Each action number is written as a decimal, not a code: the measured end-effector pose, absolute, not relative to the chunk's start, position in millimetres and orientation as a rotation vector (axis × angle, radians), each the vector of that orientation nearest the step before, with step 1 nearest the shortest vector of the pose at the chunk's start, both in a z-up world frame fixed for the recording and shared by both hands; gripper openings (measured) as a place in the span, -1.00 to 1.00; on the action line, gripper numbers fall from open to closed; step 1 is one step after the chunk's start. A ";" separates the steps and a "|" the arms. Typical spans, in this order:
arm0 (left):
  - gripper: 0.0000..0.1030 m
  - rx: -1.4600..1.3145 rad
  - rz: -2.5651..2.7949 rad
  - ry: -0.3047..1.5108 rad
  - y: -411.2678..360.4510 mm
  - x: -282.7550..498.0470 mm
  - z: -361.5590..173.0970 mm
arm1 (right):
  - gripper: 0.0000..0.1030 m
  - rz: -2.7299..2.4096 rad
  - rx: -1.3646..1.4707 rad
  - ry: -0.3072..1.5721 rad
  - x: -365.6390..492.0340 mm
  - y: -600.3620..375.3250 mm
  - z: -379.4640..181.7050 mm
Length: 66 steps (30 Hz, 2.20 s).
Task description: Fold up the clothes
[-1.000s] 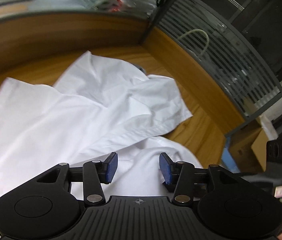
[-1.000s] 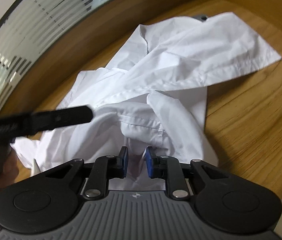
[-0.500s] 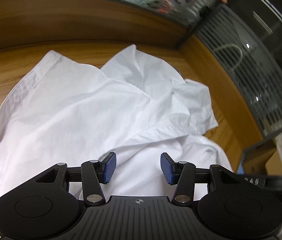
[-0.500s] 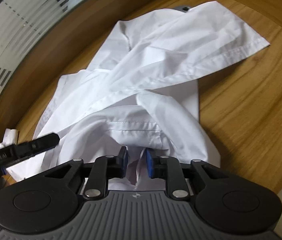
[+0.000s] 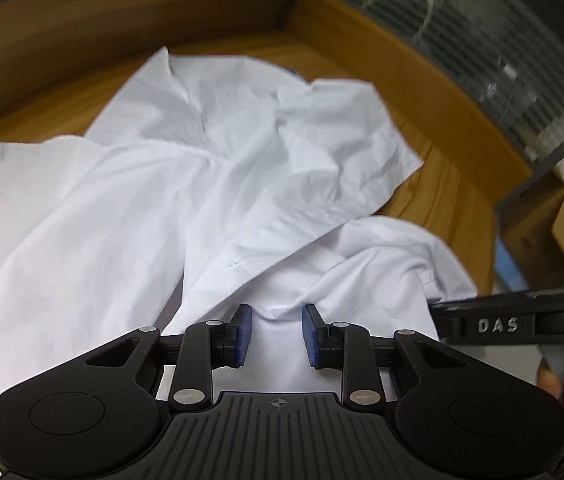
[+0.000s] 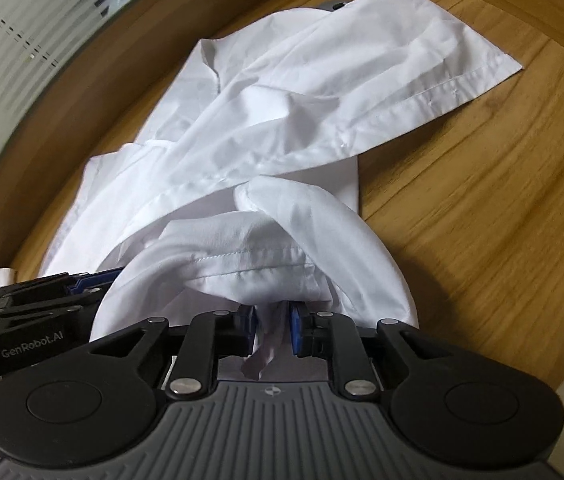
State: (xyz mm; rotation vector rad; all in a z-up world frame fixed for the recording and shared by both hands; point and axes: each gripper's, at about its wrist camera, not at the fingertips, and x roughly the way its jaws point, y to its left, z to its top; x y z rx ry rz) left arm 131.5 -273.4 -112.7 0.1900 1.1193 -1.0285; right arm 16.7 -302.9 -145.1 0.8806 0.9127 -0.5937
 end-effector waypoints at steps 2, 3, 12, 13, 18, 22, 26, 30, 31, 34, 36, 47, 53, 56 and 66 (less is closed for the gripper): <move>-0.42 0.226 -1.018 1.136 -278.4 131.4 -120.4 | -0.70 -0.590 0.903 0.916 15.9 -309.6 -151.6; -0.42 0.241 -1.010 1.143 -280.4 131.3 -123.5 | -0.72 -0.583 0.918 0.912 14.1 -313.0 -152.8; -0.39 0.374 -0.960 1.118 -295.3 117.5 -134.3 | -0.85 -0.451 0.990 0.861 -5.3 -322.3 -132.5; -0.39 0.393 -0.970 1.110 -297.6 113.8 -134.8 | -0.85 -0.435 0.992 0.859 -8.4 -322.2 -127.3; -0.28 0.441 -0.956 1.068 -307.8 96.0 -138.9 | -0.88 -0.389 1.002 0.864 -29.6 -325.5 -105.2; -0.28 0.363 -0.954 1.109 -310.9 96.0 -134.2 | -0.91 -0.379 1.006 0.866 -46.9 -332.7 -94.6; -0.02 0.245 -1.016 1.125 -314.0 104.4 -116.6 | -0.91 -0.398 0.955 0.891 -57.1 -338.4 -94.4; 0.28 0.191 -1.058 1.159 -335.4 116.6 -103.3 | -0.91 -0.409 0.918 0.910 -56.4 -340.3 -101.9; 0.30 0.170 -1.074 1.187 -341.4 119.8 -102.8 | -0.91 -0.407 0.902 0.915 -54.4 -338.5 -103.9; 0.43 0.098 -1.085 1.291 -361.8 130.5 -104.3 | -0.90 -0.395 0.848 0.930 -51.5 -335.6 -108.8; 0.43 0.067 -1.089 1.330 -377.5 134.0 -104.5 | -0.90 -0.379 0.819 0.934 -50.0 -336.4 -112.6; 0.48 0.132 -1.069 1.332 -426.5 137.6 -83.1 | -0.51 -0.354 0.786 0.939 -57.3 -342.8 -132.4; 0.49 0.220 -1.025 1.345 -429.4 133.5 -89.5 | -0.45 -0.380 0.779 0.876 -51.0 -332.7 -142.1; 0.51 0.275 -0.987 1.372 -440.3 128.5 -104.4 | -0.38 -0.391 0.788 0.882 -43.1 -330.5 -147.3; 0.45 0.406 -0.900 1.491 -472.0 116.3 -141.6 | -0.82 -0.303 0.507 0.894 -25.3 -302.7 -117.7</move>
